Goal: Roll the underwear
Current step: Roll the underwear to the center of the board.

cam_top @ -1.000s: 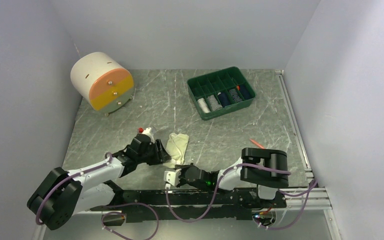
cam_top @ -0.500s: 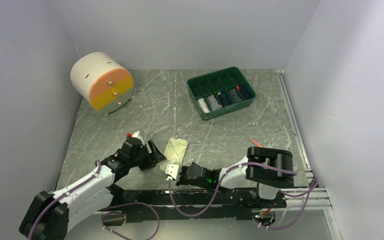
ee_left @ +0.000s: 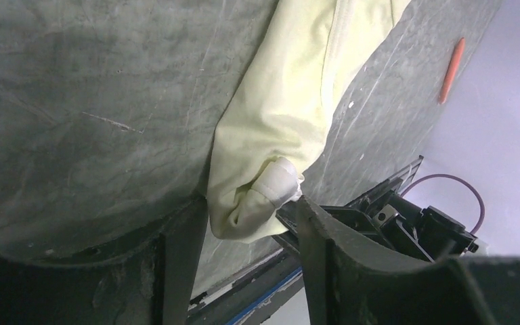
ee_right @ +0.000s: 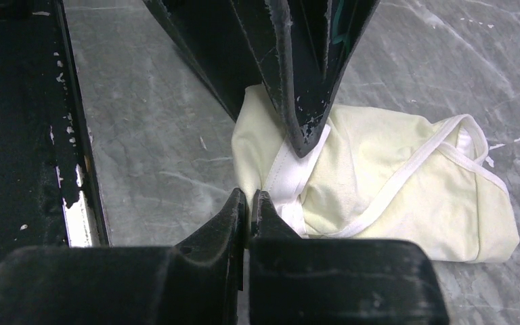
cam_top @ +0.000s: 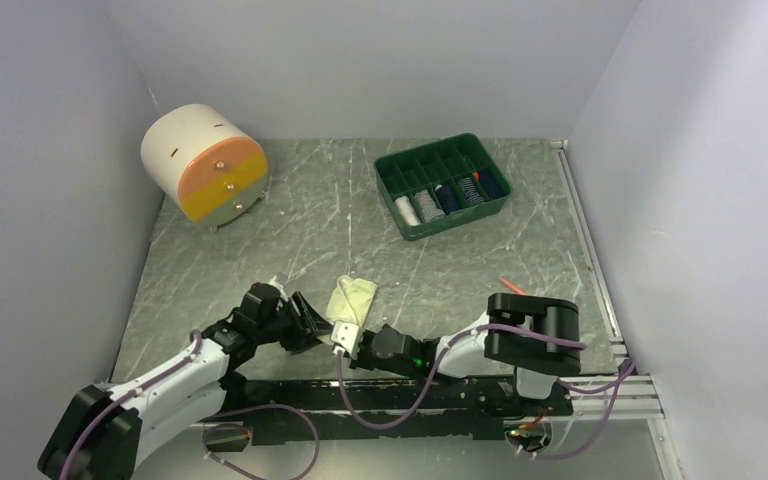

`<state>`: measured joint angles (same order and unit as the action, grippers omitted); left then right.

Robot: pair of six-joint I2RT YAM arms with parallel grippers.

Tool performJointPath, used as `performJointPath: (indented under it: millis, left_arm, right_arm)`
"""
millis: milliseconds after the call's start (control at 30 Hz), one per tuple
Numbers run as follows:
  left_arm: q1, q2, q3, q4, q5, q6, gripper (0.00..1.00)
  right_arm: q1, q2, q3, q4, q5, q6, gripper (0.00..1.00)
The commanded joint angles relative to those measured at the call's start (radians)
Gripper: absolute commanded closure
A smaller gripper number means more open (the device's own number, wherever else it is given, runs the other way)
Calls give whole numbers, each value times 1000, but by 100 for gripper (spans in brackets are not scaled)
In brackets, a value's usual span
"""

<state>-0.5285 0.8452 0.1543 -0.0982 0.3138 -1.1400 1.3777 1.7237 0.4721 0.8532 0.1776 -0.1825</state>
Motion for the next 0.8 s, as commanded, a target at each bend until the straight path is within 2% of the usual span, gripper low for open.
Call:
performJointPath:
  millis: [0,233,367,500,567,767]
  left_arm:
    - [-2,53,-69,-173,-55,8,43]
    - [-2,109,-50,-196,-213,6,62]
    - [-2,128,-55,-174,-211,-3,76]
    - [-2,132,-48,-175,-201,-4,94]
    - [-2,133,-41,-185,-198,-4,95]
    - [-2,141,-26,-193,-176,-9,95]
  right_arm:
    - [0,20,28,23,-14,27,100]
    - [2,-11,12,33,-18,-24,97]
    - [11,-17,27,0,3,-88,86]
    - [51,1,50,-22,99,-210,65]
    - [71,14,50,-5,128,-262,58]
    - [96,71,49,32,217,-357,59]
